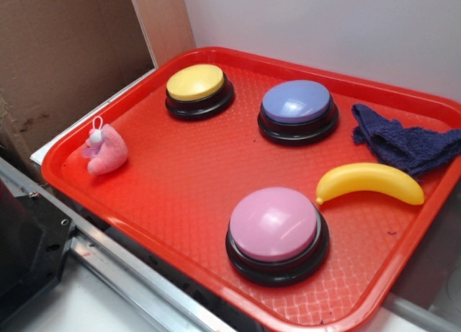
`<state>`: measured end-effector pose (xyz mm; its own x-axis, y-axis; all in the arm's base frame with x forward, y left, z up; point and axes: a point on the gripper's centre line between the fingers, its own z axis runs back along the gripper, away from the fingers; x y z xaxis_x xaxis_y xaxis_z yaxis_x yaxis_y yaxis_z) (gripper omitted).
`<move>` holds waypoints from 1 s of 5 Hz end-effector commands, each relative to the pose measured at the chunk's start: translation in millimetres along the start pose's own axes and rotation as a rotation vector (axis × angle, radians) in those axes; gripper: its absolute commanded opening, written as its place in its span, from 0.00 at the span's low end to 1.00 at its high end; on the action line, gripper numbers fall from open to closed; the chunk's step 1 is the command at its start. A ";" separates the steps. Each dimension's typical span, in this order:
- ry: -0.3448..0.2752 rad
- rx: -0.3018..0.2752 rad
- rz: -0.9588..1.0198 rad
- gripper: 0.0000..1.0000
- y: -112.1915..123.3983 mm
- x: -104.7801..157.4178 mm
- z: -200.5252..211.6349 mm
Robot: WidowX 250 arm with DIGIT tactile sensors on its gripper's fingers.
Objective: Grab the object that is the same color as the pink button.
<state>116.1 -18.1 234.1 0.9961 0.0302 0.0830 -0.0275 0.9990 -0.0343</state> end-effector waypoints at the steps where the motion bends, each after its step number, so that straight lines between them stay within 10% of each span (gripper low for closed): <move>1: 0.000 0.000 0.000 1.00 0.0 0.0 0.0; 5: -0.042 -0.122 0.769 1.00 40.5 38.0 -79.3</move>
<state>158.8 16.2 149.8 0.6956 0.7185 0.0045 -0.7040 0.6828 -0.1951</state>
